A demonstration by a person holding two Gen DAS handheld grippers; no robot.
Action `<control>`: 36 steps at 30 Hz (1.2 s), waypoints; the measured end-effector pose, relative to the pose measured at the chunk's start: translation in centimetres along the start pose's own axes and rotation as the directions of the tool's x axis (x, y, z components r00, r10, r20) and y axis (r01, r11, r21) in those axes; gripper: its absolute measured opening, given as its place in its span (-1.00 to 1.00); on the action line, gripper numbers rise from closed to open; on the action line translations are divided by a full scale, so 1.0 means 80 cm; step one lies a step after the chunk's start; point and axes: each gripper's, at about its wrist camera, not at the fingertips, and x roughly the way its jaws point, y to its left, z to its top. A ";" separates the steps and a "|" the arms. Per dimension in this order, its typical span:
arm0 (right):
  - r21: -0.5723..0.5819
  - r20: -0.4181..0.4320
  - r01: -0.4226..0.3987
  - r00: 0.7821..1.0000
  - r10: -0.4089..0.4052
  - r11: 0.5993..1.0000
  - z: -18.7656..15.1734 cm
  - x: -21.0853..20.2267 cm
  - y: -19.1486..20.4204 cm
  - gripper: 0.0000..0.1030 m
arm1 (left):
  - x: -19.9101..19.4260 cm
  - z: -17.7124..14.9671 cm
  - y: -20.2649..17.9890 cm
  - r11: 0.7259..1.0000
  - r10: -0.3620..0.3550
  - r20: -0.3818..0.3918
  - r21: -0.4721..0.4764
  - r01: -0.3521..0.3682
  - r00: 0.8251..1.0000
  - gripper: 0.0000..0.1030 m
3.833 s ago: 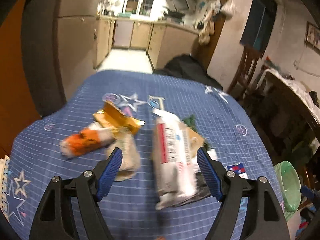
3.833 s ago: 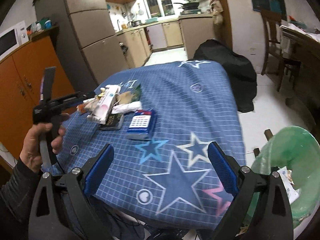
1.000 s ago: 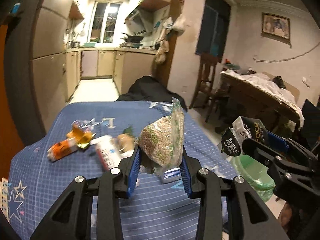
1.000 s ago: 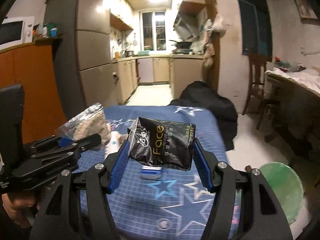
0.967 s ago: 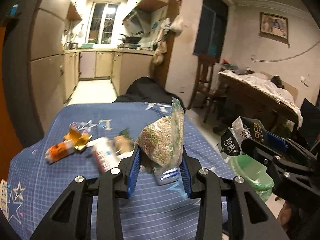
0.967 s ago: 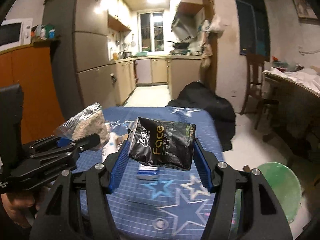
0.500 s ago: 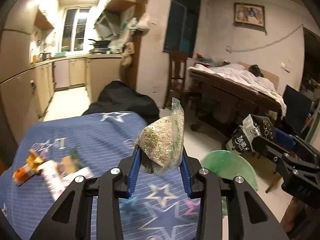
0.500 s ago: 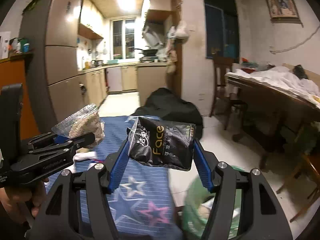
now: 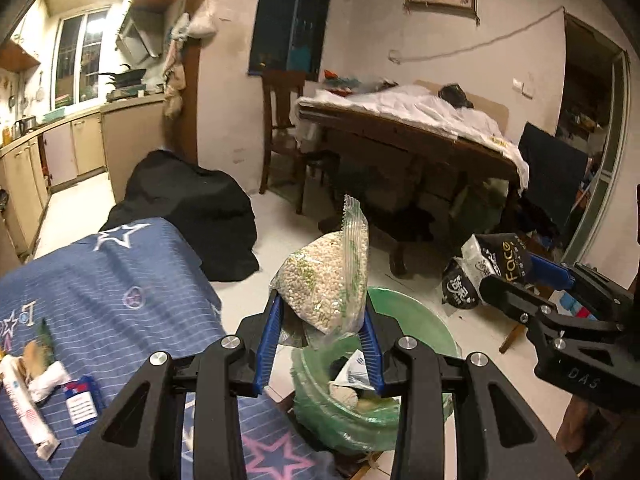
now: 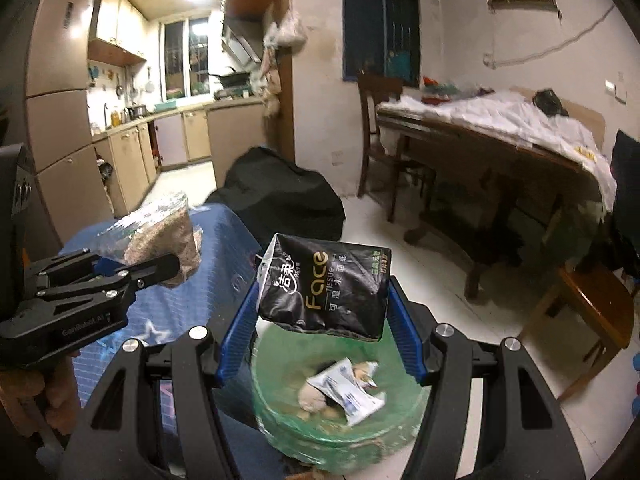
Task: Collect trash
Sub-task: 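Carry the tissue pack and rice bag over the green bin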
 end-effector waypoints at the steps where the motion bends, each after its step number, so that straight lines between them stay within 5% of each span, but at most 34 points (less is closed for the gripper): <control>1: 0.003 -0.015 0.004 1.000 -0.004 1.000 -0.003 0.004 -0.004 0.16 | 0.014 0.001 -0.006 1.000 -0.012 -0.020 -0.001 0.012 1.000 -0.27; 12: 0.065 -0.183 -0.027 0.982 0.038 0.998 -0.017 0.050 -0.044 0.16 | 0.117 -0.010 -0.014 0.998 -0.067 -0.191 0.000 0.068 0.979 -0.27; 22: 0.101 -0.299 -0.047 0.951 0.075 0.994 -0.040 0.083 -0.069 0.16 | 0.195 -0.037 -0.009 0.995 -0.095 -0.345 -0.026 0.092 0.934 -0.27; 36: 0.131 -0.370 -0.055 0.924 0.100 0.990 -0.064 0.117 -0.091 0.16 | 0.229 -0.061 -0.009 0.996 -0.081 -0.398 -0.014 0.083 0.914 -0.27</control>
